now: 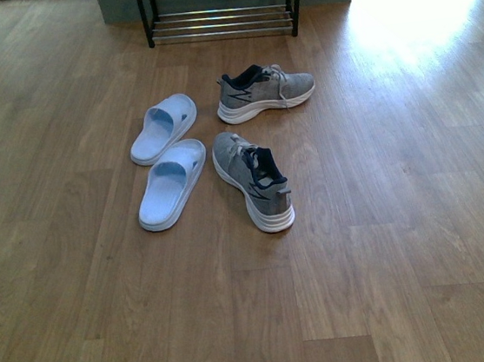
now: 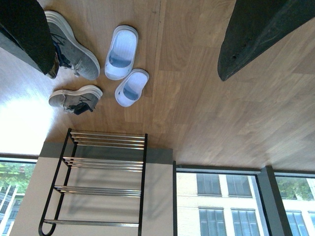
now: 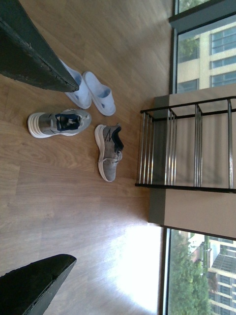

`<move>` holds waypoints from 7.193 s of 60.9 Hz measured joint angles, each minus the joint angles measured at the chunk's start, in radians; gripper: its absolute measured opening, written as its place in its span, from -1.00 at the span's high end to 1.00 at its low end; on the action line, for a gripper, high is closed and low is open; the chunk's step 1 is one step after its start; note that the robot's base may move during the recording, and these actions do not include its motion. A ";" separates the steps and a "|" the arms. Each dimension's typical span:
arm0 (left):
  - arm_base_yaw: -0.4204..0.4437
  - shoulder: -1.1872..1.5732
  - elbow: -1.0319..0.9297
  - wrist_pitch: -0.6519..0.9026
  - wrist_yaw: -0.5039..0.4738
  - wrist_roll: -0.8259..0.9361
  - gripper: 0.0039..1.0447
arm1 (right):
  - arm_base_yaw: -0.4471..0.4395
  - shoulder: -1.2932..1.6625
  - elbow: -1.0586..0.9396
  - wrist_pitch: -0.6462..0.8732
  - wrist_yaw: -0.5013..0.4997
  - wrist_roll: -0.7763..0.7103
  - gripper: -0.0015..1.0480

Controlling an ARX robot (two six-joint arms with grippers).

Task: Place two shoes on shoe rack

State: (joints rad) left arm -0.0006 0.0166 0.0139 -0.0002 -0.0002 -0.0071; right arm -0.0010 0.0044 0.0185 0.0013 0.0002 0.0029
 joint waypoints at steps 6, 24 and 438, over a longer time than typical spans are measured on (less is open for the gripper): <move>0.000 0.000 0.000 0.000 0.000 0.000 -0.83 | 0.000 0.000 0.000 0.000 0.000 0.000 -0.82; 0.000 0.000 0.000 0.000 0.000 0.000 -0.83 | 0.000 0.000 0.000 0.000 0.000 0.000 -0.82; 0.000 0.000 0.000 0.000 0.000 0.000 -0.83 | -0.006 2.814 0.956 0.580 -0.287 -0.070 -0.59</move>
State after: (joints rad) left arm -0.0006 0.0166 0.0139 -0.0002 0.0002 -0.0071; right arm -0.0067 2.8185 0.9745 0.5816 -0.2867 -0.0673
